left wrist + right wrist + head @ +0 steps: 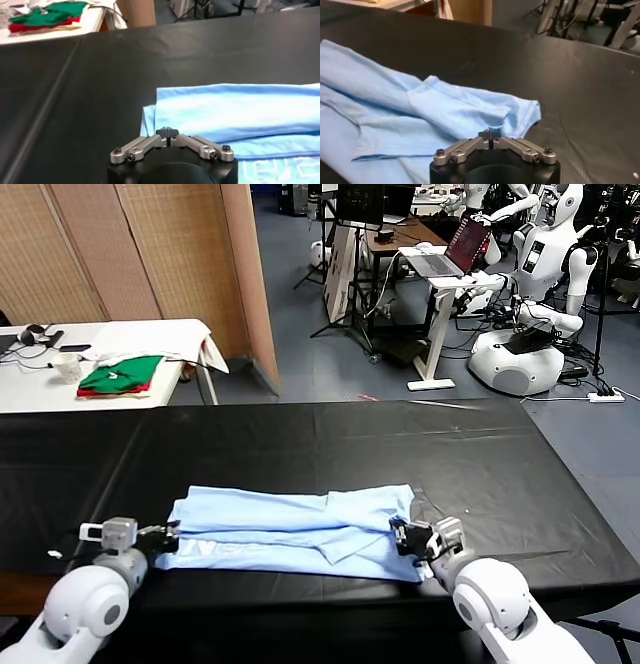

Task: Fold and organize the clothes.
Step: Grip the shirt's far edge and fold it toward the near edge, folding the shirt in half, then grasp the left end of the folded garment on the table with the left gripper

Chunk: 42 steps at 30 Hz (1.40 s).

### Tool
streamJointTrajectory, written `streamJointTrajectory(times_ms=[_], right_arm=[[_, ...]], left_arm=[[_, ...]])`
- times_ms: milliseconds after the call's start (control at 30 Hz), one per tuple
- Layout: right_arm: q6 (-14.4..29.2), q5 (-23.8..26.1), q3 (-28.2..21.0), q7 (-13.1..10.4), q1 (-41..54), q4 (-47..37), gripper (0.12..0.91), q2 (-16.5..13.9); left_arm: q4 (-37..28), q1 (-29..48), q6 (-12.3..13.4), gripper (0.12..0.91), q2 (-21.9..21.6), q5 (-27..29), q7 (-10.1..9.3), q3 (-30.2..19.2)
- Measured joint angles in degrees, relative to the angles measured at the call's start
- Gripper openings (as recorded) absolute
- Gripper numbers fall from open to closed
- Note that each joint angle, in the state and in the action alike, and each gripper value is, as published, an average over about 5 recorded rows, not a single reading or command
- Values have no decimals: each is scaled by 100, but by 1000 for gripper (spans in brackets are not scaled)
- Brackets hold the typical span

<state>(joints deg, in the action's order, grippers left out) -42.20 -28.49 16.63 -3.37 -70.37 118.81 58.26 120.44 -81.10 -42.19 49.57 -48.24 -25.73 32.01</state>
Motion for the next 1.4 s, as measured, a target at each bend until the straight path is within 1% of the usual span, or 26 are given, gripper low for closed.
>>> streamJointTrajectory(times_ms=[33,100,133,167,200,233,267,333,367,433,533,633,733,867,1000,1167,1300,1367,1400], right_arm=[[0,-2,31,1,-21,38,538,14],[0,-9,84,2,-57,115,651,45],[0,-11,103,-1,-67,146,723,63],[0,-14,117,-11,-72,172,777,82],[0,-16,129,-35,-69,189,817,105],[0,-18,139,-72,-59,195,859,131],[0,-21,151,-120,-42,192,883,157],[2,-30,172,-237,15,157,900,222],[13,-34,179,-289,54,124,903,260],[82,-31,184,-364,154,29,906,349],[256,-9,182,-413,339,-169,907,499],[389,-2,185,-434,511,-380,907,630],[484,-2,179,-489,635,-571,907,733],[584,-7,132,-601,724,-799,907,853],[587,-10,94,-654,725,-957,907,970],[567,-8,89,-695,686,-1045,902,1084],[563,-1,93,-712,704,-1139,834,1140],[565,0,99,-714,722,-1196,811,1176],[566,1,101,-714,728,-1225,803,1198]], left_arm=[[51,-25,0,237,33,2,-80,30],[158,-79,0,339,102,33,-197,98],[210,-102,0,414,135,59,-230,134],[255,-118,0,471,165,87,-248,169],[291,-129,0,527,191,116,-256,200],[316,-130,0,603,214,137,-261,225],[329,-122,0,660,234,143,-262,242],[324,-83,0,779,267,106,-246,256],[305,-51,0,824,286,73,-221,254],[244,40,0,883,329,9,-129,235],[83,250,0,904,400,-1,89,166],[-153,554,0,906,481,79,308,49],[-423,872,0,907,567,168,433,-92],[-776,1224,0,907,631,250,520,-287],[-1126,1487,0,907,657,338,613,-439],[-1506,1658,0,907,680,383,623,-509],[-1648,1672,0,905,684,373,623,-513],[-1681,1670,1,873,686,368,623,-513],[-1693,1669,3,840,687,367,623,-513]])
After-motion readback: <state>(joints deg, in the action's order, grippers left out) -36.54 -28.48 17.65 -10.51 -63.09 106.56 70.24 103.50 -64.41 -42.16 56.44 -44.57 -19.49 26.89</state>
